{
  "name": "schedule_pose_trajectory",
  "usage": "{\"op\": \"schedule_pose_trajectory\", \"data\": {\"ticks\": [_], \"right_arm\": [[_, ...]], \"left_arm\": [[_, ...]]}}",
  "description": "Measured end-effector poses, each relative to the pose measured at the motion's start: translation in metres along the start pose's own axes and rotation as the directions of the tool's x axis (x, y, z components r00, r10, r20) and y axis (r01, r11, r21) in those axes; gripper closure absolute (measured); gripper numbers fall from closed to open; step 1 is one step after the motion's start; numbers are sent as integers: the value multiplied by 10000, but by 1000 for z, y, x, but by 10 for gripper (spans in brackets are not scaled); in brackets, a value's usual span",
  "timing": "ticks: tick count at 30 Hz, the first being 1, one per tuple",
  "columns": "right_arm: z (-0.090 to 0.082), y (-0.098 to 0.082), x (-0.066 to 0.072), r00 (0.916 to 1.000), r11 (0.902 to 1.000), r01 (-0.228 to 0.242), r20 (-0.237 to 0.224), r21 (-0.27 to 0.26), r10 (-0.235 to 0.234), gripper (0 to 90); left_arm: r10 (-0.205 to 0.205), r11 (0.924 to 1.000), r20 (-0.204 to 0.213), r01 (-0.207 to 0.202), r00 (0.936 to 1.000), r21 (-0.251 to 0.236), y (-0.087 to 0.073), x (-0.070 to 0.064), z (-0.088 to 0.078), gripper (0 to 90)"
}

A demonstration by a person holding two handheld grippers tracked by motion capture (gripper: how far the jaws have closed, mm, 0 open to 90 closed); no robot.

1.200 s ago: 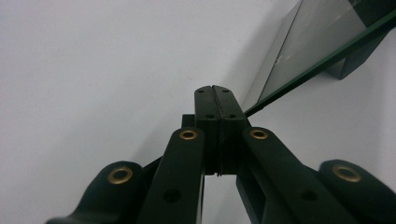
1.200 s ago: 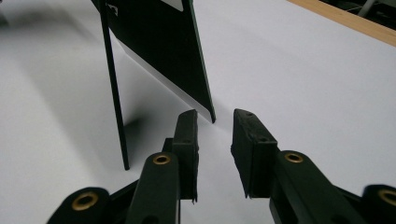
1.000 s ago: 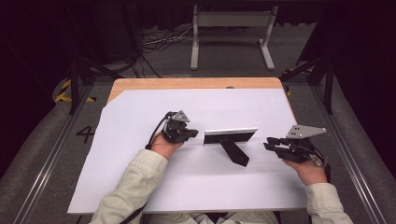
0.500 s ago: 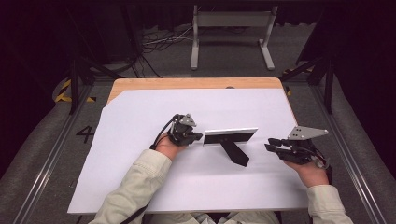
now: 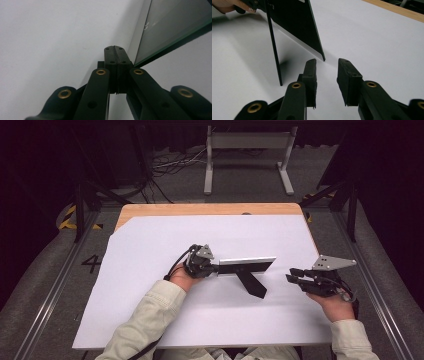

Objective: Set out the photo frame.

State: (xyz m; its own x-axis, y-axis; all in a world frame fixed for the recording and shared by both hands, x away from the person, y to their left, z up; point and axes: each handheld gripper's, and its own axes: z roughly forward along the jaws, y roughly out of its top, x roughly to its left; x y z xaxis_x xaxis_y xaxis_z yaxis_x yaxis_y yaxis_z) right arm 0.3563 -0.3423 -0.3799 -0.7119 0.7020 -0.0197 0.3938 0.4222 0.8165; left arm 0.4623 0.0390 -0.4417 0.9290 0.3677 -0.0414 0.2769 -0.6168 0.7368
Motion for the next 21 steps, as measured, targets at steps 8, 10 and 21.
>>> {"op": "schedule_pose_trajectory", "data": {"ticks": [8, 10, 21], "right_arm": [[-3, -2, 0, 10000, 10000, -80, 20, -29, 80, 688], [-3, -2, -1, 10000, 10000, -90, 16, -40, 90, 688], [-5, -1, 0, 9999, 9998, -166, -10, -110, 166, 680]], "left_arm": [[413, 9991, 273, -409, 9988, -151, -3, 1, 1, 900], [425, 9990, 271, -421, 9987, -137, -3, 1, 1, 900], [1044, 9945, 728, -1046, 9919, -18, -4, -6, -1, 900]]}}
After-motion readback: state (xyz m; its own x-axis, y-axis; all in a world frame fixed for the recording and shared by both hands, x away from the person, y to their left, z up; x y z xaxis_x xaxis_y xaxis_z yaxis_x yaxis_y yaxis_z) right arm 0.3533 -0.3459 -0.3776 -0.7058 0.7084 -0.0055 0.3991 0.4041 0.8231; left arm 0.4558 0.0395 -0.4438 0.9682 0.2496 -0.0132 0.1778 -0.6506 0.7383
